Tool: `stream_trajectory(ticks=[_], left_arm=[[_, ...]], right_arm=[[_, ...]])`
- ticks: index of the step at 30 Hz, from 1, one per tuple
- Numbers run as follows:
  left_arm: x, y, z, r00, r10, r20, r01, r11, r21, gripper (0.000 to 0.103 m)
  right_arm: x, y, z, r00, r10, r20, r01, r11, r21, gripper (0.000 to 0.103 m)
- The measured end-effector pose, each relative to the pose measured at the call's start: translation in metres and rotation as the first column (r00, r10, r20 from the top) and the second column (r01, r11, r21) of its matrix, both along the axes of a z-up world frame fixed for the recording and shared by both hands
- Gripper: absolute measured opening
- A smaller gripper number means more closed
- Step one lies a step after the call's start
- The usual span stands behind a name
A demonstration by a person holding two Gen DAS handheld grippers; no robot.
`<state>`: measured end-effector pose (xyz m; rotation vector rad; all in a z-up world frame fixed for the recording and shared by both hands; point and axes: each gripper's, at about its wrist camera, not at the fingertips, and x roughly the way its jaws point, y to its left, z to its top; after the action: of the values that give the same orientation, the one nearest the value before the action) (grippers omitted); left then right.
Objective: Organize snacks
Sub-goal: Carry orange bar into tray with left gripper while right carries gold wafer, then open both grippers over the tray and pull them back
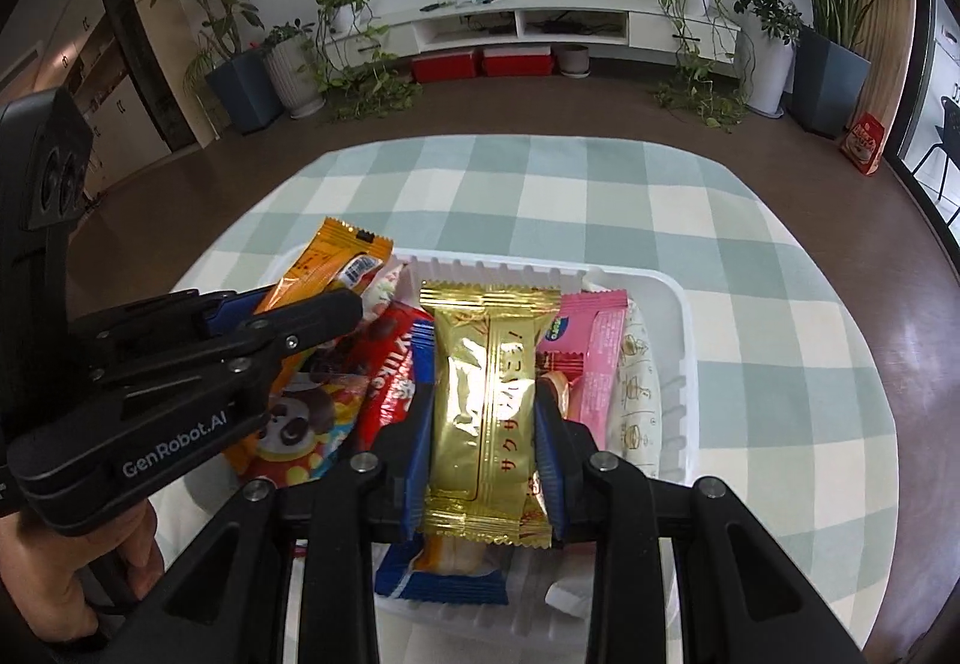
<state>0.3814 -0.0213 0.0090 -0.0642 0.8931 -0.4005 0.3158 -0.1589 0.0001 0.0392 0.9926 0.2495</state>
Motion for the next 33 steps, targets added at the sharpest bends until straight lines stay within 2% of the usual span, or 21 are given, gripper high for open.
stream_trajectory(ticks=[8, 11, 12, 13, 23, 26, 33], left_arm=[[0.004, 0.001, -0.008, 1.0, -0.007, -0.002, 0.007, 1.0, -0.005, 0.023], [0.003, 0.003, -0.006, 1.0, 0.003, 0.0, -0.003, 1.0, -0.005, 0.037], [0.003, 0.003, -0.006, 1.0, 0.004, 0.0, -0.004, 1.0, -0.006, 0.049], [0.002, 0.003, -0.005, 1.0, 0.005, 0.004, -0.005, 1.0, -0.003, 0.054], [-0.003, 0.005, -0.005, 1.0, 0.001, 0.004, -0.001, 1.0, -0.011, 0.055], [-0.004, 0.007, -0.003, 1.0, -0.001, 0.01, 0.001, 1.0, -0.014, 0.057], [-0.006, 0.009, 0.0, 1.0, 0.005, 0.012, -0.005, 1.0, -0.02, 0.057]], right_arm=[[0.005, 0.005, -0.01, 1.0, -0.001, 0.001, 0.001, 1.0, -0.024, 0.034], [0.007, 0.006, -0.01, 1.0, 0.003, 0.0, -0.003, 1.0, -0.026, 0.034], [0.007, 0.006, -0.01, 1.0, 0.003, -0.001, -0.003, 1.0, -0.026, 0.035], [0.007, 0.006, -0.01, 1.0, 0.003, -0.001, -0.003, 1.0, -0.024, 0.035], [0.005, 0.005, -0.009, 1.0, 0.001, 0.004, -0.001, 1.0, -0.027, 0.043], [0.003, 0.004, -0.007, 1.0, -0.001, 0.01, 0.001, 1.0, -0.021, 0.048], [0.001, 0.003, -0.003, 1.0, -0.002, 0.014, 0.002, 1.0, -0.022, 0.05]])
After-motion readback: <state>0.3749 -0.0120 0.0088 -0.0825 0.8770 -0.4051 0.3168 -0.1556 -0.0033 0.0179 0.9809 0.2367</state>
